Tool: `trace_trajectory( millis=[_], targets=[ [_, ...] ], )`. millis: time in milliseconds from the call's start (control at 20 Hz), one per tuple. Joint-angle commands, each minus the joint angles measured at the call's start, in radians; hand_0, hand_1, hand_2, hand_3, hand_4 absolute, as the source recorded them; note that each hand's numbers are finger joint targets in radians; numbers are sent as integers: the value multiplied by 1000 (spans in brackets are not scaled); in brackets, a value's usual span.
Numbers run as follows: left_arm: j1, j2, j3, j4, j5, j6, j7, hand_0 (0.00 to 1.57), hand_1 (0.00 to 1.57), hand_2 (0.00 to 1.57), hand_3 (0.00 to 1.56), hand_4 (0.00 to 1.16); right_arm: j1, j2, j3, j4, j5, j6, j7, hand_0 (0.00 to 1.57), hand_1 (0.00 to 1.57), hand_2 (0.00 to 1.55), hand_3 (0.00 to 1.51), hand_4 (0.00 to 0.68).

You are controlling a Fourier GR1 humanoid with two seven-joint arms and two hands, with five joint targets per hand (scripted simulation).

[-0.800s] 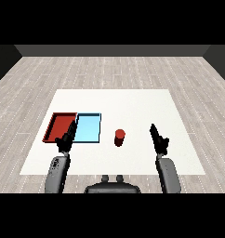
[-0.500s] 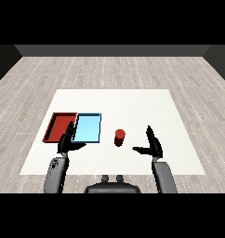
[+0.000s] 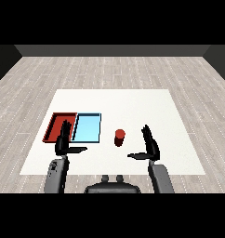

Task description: Pick the red can and put it in the red box

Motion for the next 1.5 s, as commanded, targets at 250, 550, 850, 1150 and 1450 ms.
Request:
trace_trajectory(
  millis=[250,550,850,1150,1450],
  targets=[
    [12,-27,-20,-14,-9,11,-62,0,0,0,0,0,36,5,31,12,3,-13,-74,0,0,0,0,0],
    [-45,19,44,60,30,-20,-65,0,0,0,0,0,88,-2,24,-8,-13,-4,-100,0,0,0,0,0],
    [-9,-25,-33,-34,-16,18,-17,0,0,0,0,0,-102,0,-20,230,-52,-22,-159,0,0,0,0,0],
    [58,-36,-42,-78,-9,18,-13,0,0,0,0,0,-177,6,55,197,-108,-125,-38,0,0,0,0,0],
    [-81,-12,25,103,29,4,-79,0,0,0,0,0,-186,6,99,286,-141,-143,-101,0,0,0,0,0]
  ],
)
